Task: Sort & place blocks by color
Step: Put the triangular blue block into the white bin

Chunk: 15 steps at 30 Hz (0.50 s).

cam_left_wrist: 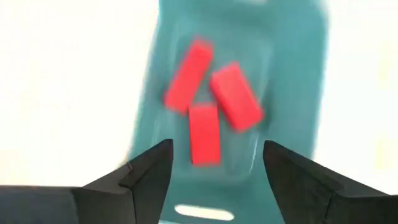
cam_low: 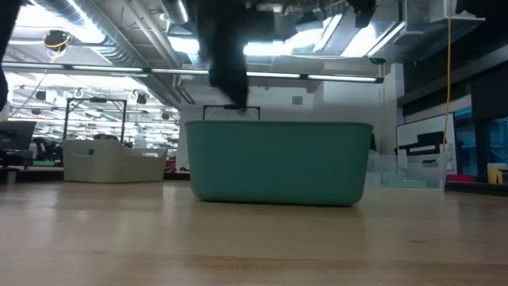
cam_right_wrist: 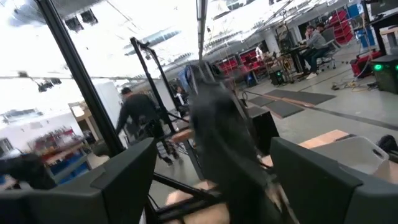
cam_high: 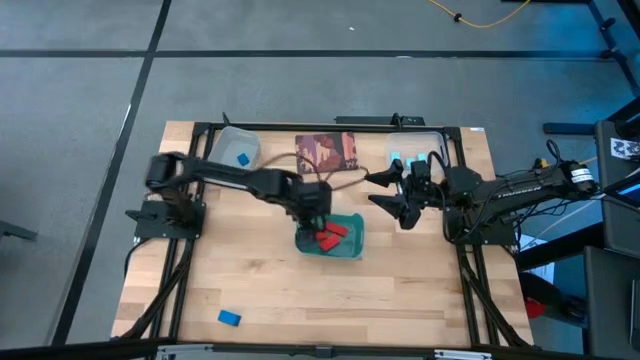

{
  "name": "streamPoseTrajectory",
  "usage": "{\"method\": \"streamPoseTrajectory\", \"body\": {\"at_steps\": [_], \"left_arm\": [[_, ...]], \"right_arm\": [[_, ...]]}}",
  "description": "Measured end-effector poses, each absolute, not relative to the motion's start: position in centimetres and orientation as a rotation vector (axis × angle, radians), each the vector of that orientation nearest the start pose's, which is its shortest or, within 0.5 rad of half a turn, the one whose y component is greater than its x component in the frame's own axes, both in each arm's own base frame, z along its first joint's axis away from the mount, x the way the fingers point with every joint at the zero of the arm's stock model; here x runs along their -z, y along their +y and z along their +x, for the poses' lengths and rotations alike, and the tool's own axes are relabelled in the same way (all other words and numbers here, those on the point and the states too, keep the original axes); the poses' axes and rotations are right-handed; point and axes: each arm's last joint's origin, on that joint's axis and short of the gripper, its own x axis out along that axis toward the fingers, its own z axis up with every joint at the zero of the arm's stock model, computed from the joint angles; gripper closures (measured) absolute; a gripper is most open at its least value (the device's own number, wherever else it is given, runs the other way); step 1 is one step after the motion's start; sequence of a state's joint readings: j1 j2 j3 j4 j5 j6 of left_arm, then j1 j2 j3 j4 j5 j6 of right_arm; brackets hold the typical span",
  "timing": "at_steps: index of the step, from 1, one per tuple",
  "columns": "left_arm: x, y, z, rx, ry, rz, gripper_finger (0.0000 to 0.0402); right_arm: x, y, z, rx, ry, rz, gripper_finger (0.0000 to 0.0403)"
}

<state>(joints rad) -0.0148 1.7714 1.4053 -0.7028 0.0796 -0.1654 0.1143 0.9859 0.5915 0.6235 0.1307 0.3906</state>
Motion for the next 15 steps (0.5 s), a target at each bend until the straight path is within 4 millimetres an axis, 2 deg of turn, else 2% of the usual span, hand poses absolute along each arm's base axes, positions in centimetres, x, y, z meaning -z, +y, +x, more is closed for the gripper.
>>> {"method": "streamPoseTrajectory", "body": {"at_steps": [3, 8, 11, 15], "left_arm": [[-28.9, -0.8, 35.1, -0.042, 0.919, -0.167, 0.0161], [-35.9, -1.4, 31.7, -0.094, 0.535, -0.156, 0.0161], [-38.1, -2.1, 29.4, -0.082, 0.317, -0.163, 0.0161], [-38.5, -2.6, 26.4, -0.043, 0.091, -0.209, 0.0161]], "right_arm": [[-30.6, 2.1, 21.7, -0.027, -0.223, 0.410, 0.0085], [-30.6, 2.1, 21.7, -0.026, -0.221, 0.410, 0.0085], [-30.6, 2.1, 21.7, -0.026, -0.220, 0.410, 0.0085], [-30.6, 2.1, 21.7, -0.026, -0.220, 0.407, 0.0085]]}}
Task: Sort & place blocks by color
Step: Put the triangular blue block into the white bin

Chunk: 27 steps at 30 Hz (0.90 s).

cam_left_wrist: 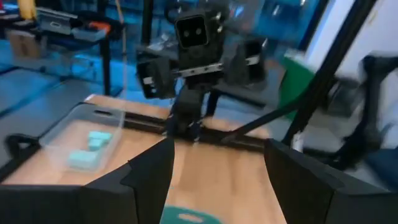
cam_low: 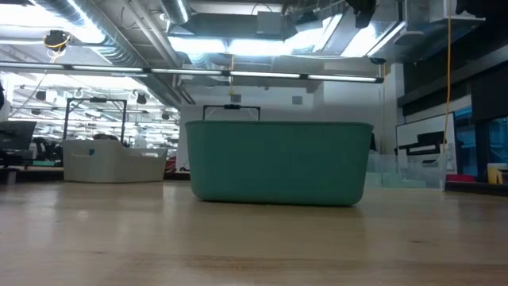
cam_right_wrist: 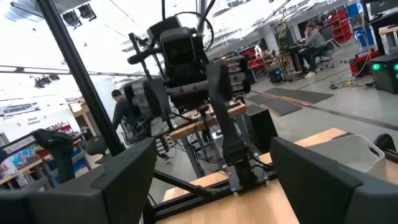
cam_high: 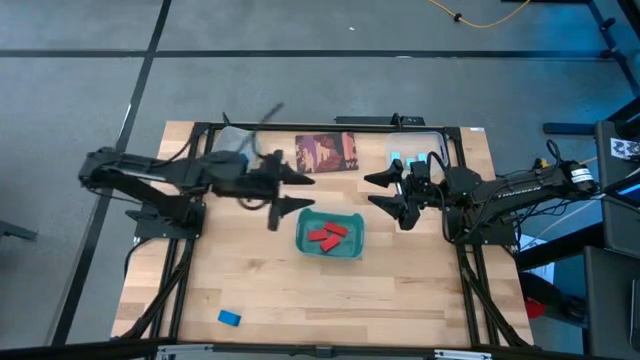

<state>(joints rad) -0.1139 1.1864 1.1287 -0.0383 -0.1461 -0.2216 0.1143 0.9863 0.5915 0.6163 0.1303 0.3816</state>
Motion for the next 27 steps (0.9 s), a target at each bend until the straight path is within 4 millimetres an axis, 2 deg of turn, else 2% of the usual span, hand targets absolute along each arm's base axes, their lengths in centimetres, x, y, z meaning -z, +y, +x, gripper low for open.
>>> {"method": "streamPoseTrajectory", "body": {"at_steps": [7, 12, 27], "left_arm": [[-34.6, -3.3, 22.6, 0.003, -0.122, -0.364, 0.0161], [-32.1, -3.2, 21.2, -0.009, -0.128, -0.381, 0.0161], [-32.1, -3.2, 20.9, -0.015, -0.142, -0.358, 0.0161]], "right_arm": [[-30.6, 2.1, 21.7, -0.021, -0.222, 0.356, 0.0085], [-30.6, 2.1, 21.7, -0.022, -0.222, 0.356, 0.0085], [-30.6, 2.1, 21.7, -0.022, -0.220, 0.356, 0.0085]]}}
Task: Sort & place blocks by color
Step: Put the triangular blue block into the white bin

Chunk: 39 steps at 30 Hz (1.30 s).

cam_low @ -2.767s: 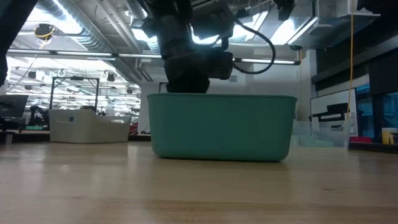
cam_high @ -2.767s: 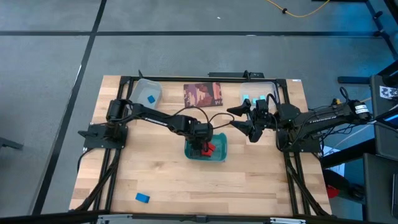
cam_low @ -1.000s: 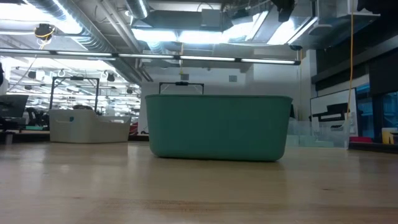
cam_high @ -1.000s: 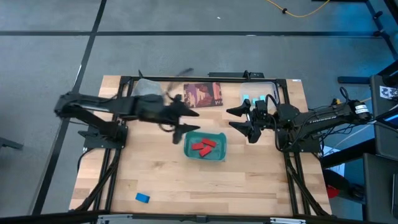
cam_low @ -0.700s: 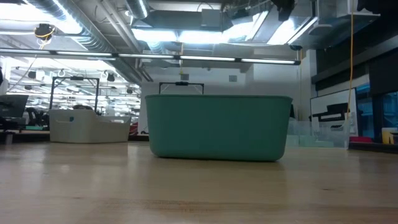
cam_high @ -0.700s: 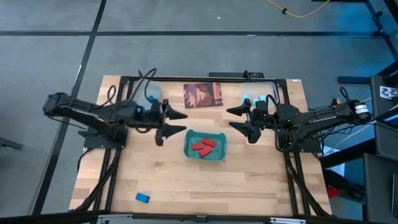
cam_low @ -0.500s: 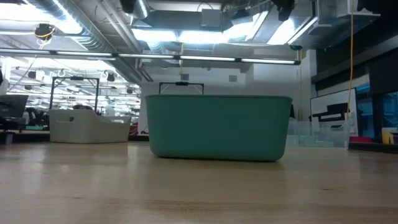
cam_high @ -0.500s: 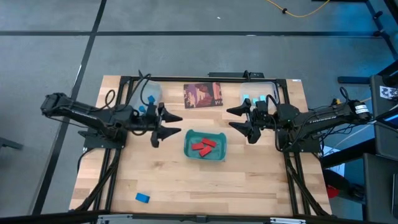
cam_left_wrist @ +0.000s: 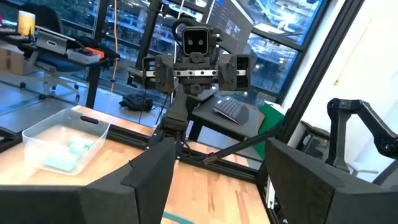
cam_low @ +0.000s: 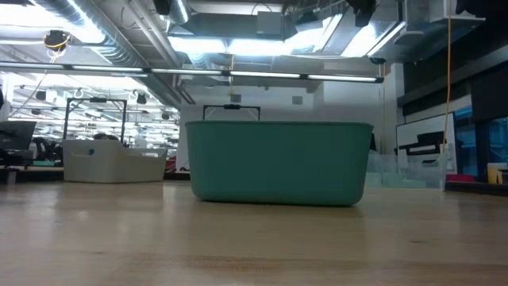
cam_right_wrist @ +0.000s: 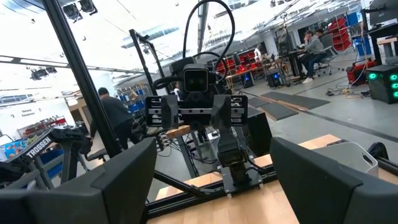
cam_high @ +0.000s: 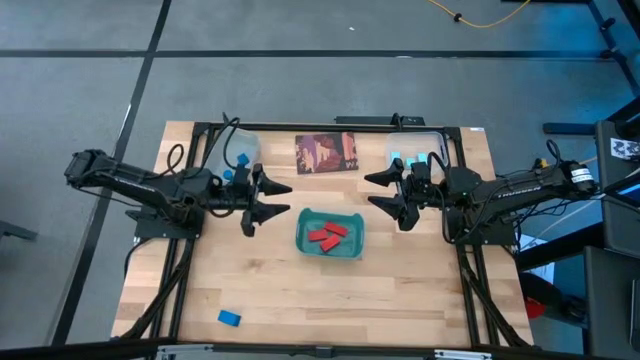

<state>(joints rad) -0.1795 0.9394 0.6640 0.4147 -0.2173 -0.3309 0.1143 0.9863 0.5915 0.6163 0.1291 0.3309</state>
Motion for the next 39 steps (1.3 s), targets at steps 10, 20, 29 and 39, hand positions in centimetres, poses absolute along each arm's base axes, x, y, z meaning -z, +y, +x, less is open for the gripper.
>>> {"method": "streamPoseTrajectory", "body": {"at_steps": [10, 20, 29, 39], "left_arm": [[-32.6, -4.0, 20.9, 0.104, 0.059, -0.412, 0.0161], [-34.8, -10.3, 20.3, 0.269, 0.603, -0.306, 0.0161], [-30.1, -21.9, 20.3, 0.308, 0.924, -0.218, 0.0161], [-22.4, -28.9, 18.7, 0.253, 1.180, -0.092, 0.0161]], "right_arm": [[-30.6, 2.1, 21.7, -0.021, -0.219, 0.356, 0.0085], [-30.5, 2.1, 21.7, -0.020, -0.208, 0.361, 0.0085], [-30.4, 2.1, 21.7, -0.019, -0.202, 0.360, 0.0085], [-30.1, 2.1, 21.8, -0.015, -0.170, 0.358, 0.0085]]}}
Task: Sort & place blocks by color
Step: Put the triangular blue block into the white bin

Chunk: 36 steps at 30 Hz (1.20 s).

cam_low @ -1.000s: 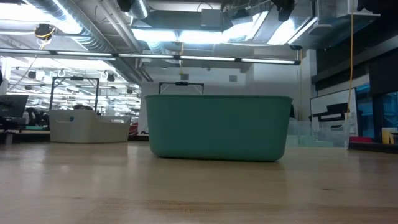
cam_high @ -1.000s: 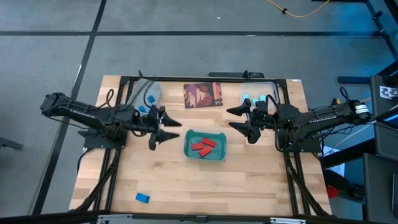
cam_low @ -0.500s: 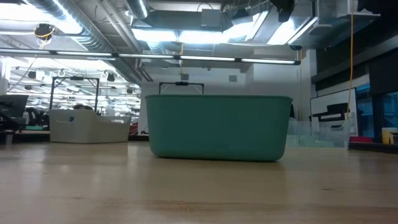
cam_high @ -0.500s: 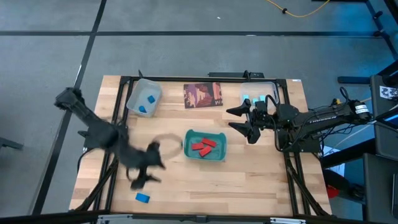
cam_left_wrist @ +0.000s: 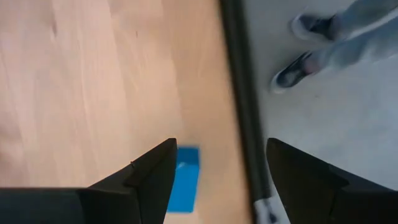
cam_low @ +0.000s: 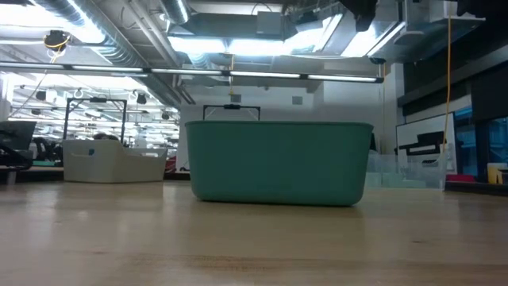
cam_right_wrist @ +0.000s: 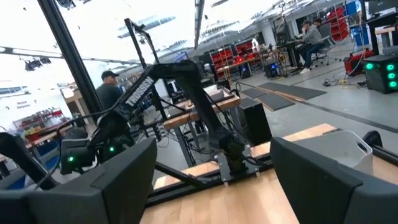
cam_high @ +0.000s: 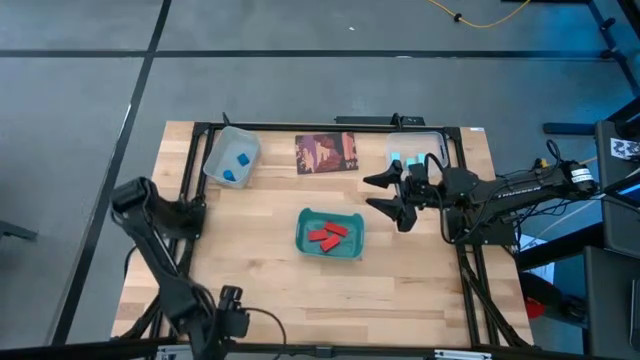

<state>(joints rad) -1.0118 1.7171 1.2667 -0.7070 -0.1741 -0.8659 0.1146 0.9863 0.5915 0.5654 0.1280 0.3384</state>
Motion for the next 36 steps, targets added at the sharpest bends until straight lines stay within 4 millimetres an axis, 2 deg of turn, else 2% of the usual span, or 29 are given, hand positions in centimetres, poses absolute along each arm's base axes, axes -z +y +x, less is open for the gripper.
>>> {"method": "streamPoseTrajectory", "body": {"at_steps": [5, 18, 36], "left_arm": [[-20.0, -29.2, 18.0, 0.185, 1.286, 0.002, 0.0161], [-17.6, -28.7, 17.2, 0.191, 1.334, 0.045, 0.0161], [-15.9, -28.2, 17.1, 0.219, 1.321, 0.037, 0.0161]], "right_arm": [[-29.7, 2.1, 21.8, -0.009, -0.131, 0.354, 0.0085], [-29.4, 2.1, 21.9, -0.002, -0.098, 0.348, 0.0085], [-29.4, 2.1, 21.9, -0.001, -0.095, 0.347, 0.0085]]}}
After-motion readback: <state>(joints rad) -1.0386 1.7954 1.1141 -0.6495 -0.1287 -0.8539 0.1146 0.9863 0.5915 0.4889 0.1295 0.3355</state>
